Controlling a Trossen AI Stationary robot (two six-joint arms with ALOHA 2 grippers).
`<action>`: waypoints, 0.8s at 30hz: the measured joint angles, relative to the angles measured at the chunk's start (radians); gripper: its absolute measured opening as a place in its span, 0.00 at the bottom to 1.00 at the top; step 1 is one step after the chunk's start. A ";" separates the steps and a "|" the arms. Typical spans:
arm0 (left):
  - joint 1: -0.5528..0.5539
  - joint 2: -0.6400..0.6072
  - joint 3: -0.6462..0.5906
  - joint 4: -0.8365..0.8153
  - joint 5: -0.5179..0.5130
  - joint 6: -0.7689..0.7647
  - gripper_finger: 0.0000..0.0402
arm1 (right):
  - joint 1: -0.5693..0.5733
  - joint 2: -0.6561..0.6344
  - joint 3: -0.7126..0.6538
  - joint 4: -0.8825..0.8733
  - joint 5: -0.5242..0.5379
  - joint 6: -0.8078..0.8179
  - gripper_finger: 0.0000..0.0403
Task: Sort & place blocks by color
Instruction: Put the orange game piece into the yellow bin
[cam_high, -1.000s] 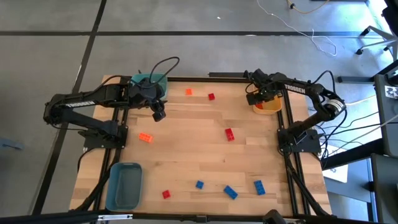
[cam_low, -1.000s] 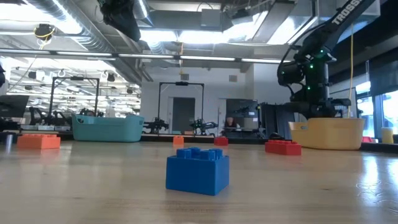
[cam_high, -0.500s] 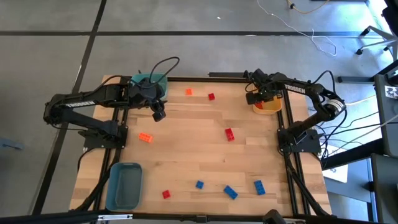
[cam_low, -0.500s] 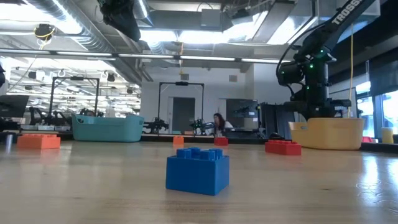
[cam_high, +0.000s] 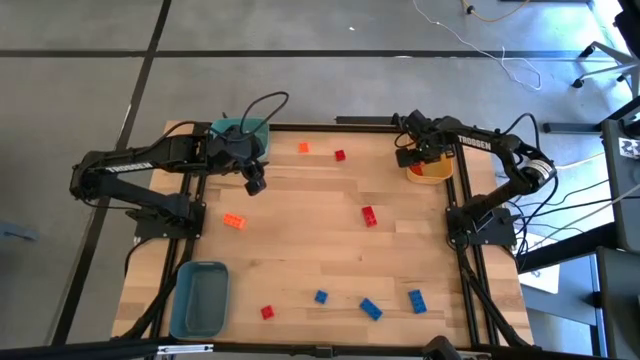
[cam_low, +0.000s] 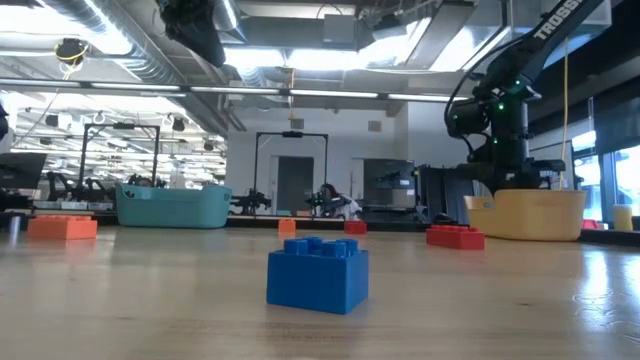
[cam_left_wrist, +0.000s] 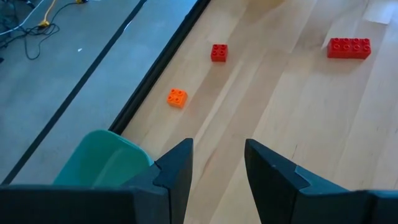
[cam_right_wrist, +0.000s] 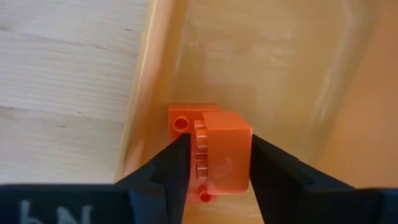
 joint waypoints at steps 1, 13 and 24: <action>0.000 0.000 0.000 -0.001 0.000 0.000 0.35 | 0.000 0.000 0.000 0.000 0.000 0.000 0.40; 0.000 0.000 0.000 -0.065 -0.001 0.000 0.35 | 0.003 -0.011 0.124 -0.143 -0.010 -0.011 0.43; 0.000 0.000 0.000 -0.136 0.101 -0.056 0.35 | 0.090 -0.138 0.389 -0.208 0.003 -0.078 0.43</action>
